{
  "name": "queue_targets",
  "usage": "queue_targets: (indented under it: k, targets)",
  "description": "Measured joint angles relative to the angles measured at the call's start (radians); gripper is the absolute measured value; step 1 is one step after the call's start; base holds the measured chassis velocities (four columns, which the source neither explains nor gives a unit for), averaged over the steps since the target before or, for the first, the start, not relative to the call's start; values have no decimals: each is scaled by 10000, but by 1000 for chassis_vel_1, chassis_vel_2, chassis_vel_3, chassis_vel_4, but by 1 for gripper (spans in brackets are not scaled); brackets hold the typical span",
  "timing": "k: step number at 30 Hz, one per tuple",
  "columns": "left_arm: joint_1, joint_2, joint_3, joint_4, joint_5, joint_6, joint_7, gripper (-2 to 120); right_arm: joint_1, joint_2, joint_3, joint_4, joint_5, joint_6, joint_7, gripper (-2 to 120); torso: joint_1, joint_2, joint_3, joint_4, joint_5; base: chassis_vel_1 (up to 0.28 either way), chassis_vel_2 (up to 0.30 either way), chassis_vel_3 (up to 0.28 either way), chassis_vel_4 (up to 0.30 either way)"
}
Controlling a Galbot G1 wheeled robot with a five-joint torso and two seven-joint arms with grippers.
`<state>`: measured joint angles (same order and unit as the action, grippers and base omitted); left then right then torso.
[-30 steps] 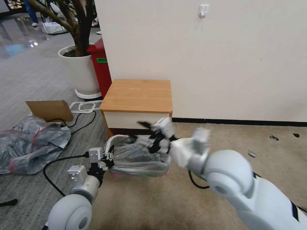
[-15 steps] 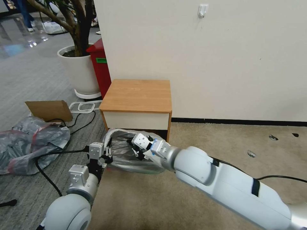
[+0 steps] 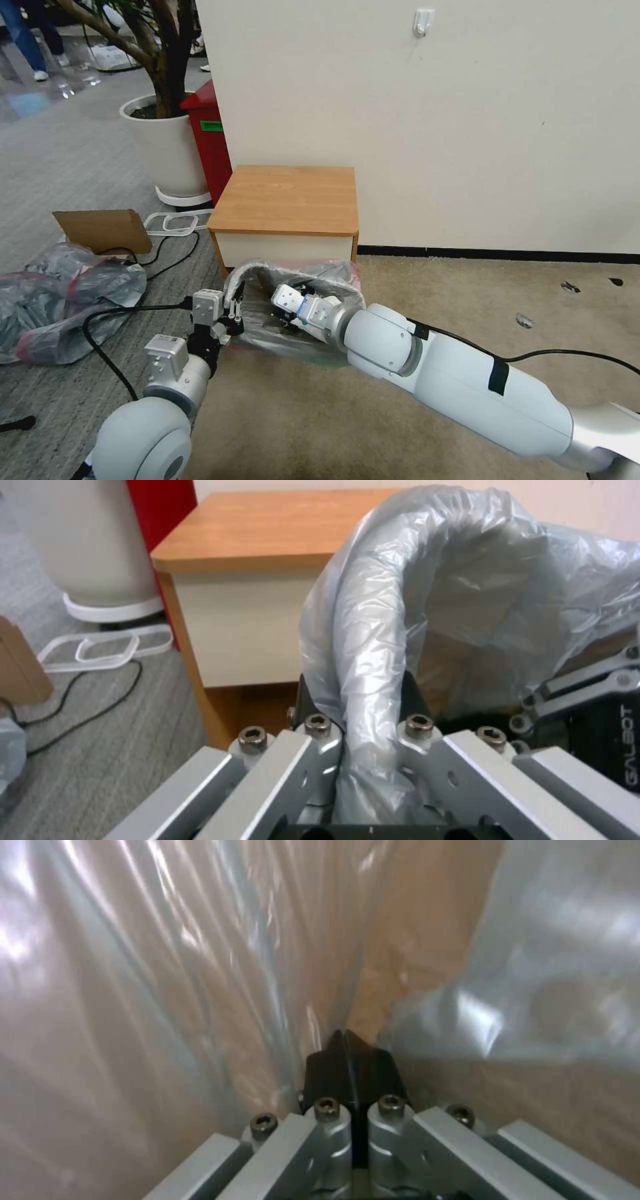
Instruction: Pick up the garbage bag from the table and place it over the trash can.
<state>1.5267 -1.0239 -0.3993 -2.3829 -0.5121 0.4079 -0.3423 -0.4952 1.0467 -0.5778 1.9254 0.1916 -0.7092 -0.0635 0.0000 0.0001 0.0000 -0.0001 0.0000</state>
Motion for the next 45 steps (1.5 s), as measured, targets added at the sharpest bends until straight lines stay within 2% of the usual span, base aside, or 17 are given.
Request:
queue_targets:
  k: [9, 18, 21, 31, 45]
  targets:
    - [-66, 50, 19, -142, -70, 89, -49, 5, 268, 62, -270, -570, 2, 3, 72, 0, 0, 0, 0, 0, 0, 0, 0, 0, 0]
    - [-111, 85, 30, -145, 765, 22, 334, 5, 759, 170, -761, -1024, 681, 4, 717, 0, 0, -1, 0, 0, -1, 0, 0, 0, 0]
    - [-122, 174, 36, -154, 1260, -122, 667, 5, 874, 325, -858, -1339, 928, 4, 945, 0, 0, -1, 0, 1, 0, 0, 0, 0, 0]
    - [-151, 186, 2, -279, 1355, -148, 894, 5, 898, 722, -937, -1899, 963, 4, 1287, 0, 0, -2, 0, 0, 0, 0, 0, 0, 0]
    - [-78, 132, -37, -390, 1560, -143, 1186, 5, 929, 750, -1011, -2186, 949, 2, 1389, 0, 0, -2, -1, 1, 0, 0, 0, 0, 0]
